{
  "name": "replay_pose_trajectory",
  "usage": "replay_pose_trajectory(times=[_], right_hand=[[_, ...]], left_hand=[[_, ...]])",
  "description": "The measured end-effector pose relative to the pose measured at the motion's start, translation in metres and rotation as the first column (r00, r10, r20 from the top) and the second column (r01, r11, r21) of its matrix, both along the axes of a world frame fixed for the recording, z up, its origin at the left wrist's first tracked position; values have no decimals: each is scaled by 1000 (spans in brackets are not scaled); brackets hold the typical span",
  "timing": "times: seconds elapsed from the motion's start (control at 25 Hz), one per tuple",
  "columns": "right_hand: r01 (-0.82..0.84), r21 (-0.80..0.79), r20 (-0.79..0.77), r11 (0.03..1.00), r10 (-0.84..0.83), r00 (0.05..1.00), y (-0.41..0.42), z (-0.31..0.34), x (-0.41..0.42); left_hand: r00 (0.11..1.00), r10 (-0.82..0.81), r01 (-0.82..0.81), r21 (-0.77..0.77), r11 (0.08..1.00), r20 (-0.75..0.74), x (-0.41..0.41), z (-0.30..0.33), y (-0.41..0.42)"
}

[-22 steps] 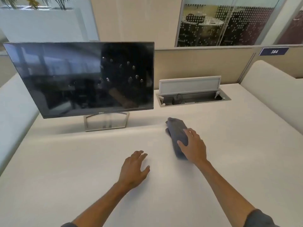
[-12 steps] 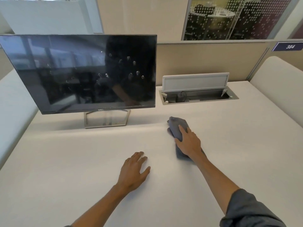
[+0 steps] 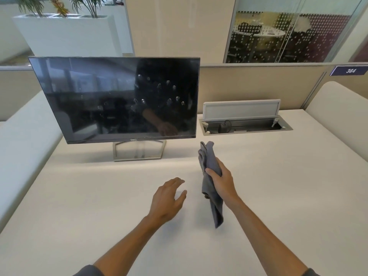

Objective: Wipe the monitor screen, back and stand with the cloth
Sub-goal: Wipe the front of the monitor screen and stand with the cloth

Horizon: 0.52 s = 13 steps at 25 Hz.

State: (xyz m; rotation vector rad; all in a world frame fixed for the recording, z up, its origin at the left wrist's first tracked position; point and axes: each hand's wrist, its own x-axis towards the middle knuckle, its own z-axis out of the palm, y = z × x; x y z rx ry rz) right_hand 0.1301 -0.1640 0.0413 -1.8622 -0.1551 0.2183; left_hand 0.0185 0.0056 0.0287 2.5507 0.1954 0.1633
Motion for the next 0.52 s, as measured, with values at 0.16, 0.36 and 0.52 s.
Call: replay_pose_trajectory(times=[0.16,0.36,0.52], right_hand=[[24,377,-321,926,106,941,31,21,-33],[121,694,-474,709,324,819,75,53,-58],[66,623,-464,779,301,833,115,64,-58]], left_hand=[[989,-17,24,-48,999,145,-4,16,4],[977,-72,87,-66,994,200,-14,29,25],[973,-79,84,-16,996,218,-18,36,58]])
